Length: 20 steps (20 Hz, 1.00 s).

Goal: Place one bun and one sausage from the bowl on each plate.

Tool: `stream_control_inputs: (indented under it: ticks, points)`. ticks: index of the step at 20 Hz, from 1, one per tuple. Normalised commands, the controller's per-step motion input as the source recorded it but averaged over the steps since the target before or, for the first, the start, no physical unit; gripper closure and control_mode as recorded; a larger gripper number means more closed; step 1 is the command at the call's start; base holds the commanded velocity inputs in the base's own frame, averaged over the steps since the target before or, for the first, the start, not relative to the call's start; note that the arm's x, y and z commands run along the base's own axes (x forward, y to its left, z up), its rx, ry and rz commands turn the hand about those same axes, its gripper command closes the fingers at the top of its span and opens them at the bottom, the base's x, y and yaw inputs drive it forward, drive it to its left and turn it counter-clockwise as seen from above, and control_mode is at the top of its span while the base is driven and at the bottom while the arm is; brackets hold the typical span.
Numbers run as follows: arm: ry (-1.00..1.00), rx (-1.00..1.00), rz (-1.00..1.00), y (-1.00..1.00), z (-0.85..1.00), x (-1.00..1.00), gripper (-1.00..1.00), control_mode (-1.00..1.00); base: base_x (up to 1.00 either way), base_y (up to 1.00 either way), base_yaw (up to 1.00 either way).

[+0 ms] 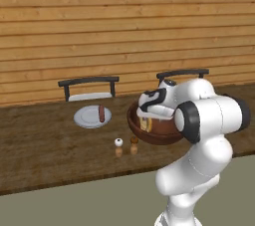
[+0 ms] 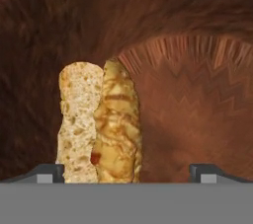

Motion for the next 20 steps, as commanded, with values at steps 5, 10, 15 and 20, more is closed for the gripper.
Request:
stream_control_inputs:
  ticks: [5, 10, 15, 20]
  points:
    - [0.06, 0.00, 0.00, 0.00, -0.28, 0.00, -1.00, -1.00, 0.00, 0.00, 0.00]
    - [0.01, 0.00, 0.00, 0.00, -0.05, 0.00, -1.00, -1.00, 0.00, 0.00, 0.00]
    - [0.00, 0.00, 0.00, 0.00, 0.00, 0.00, 1.00, -1.00, 0.00, 0.00, 0.00]
    - [0.00, 0.00, 0.00, 0.00, 0.00, 0.00, 1.00, -1.00, 0.00, 0.00, 0.00]
